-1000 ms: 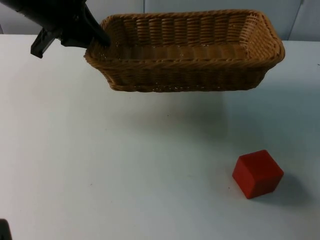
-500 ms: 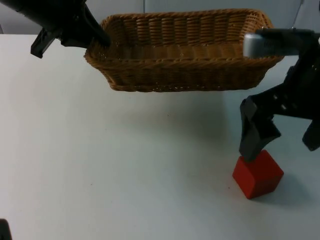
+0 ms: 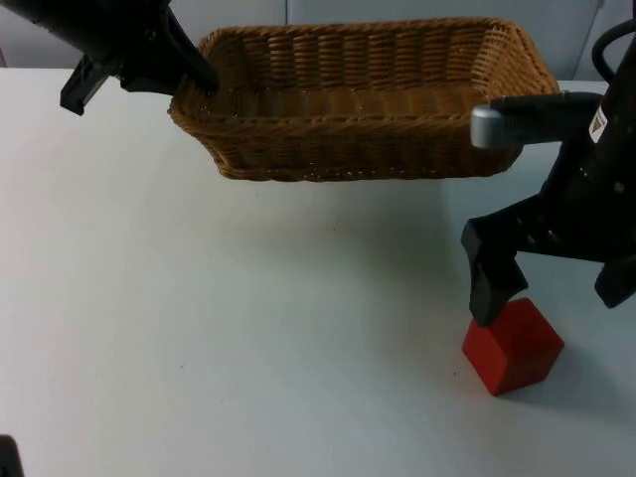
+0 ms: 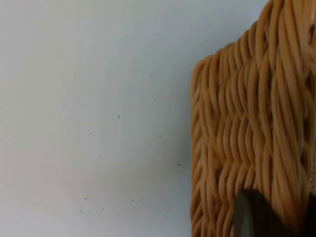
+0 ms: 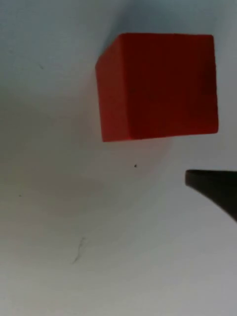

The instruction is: Pick up the basket with the left hand and place the cube into the basket with the right hand.

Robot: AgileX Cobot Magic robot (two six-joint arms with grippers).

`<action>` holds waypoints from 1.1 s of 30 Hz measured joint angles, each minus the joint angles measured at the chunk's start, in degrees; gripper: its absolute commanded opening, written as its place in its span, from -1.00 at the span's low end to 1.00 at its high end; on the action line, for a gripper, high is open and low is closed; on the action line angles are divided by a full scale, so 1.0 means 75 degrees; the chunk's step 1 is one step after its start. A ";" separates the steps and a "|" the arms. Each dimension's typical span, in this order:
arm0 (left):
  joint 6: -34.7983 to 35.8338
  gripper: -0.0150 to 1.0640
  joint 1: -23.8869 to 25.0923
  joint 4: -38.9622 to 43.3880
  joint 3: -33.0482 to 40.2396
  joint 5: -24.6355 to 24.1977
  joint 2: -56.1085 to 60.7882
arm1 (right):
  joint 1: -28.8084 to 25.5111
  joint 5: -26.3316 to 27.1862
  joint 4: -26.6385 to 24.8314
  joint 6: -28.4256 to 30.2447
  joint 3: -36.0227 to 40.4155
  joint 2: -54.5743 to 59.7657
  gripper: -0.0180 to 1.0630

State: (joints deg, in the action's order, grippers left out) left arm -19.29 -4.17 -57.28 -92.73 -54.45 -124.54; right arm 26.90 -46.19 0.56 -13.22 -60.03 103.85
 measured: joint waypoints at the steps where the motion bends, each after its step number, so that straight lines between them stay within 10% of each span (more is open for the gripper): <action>1: 0.0001 -0.98 0.0000 0.0000 0.0000 0.0013 0.0000 | 0.0000 0.0012 0.0000 0.0000 0.0000 -0.0001 0.98; 33: -0.0014 -0.98 0.0000 0.0000 0.0000 0.0029 0.0000 | 0.0737 -0.0081 -0.0150 0.0157 -0.0050 0.0680 0.98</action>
State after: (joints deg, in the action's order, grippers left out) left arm -19.40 -4.17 -57.28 -92.73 -54.24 -124.54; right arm 32.42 -46.80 -0.57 -12.04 -60.40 108.95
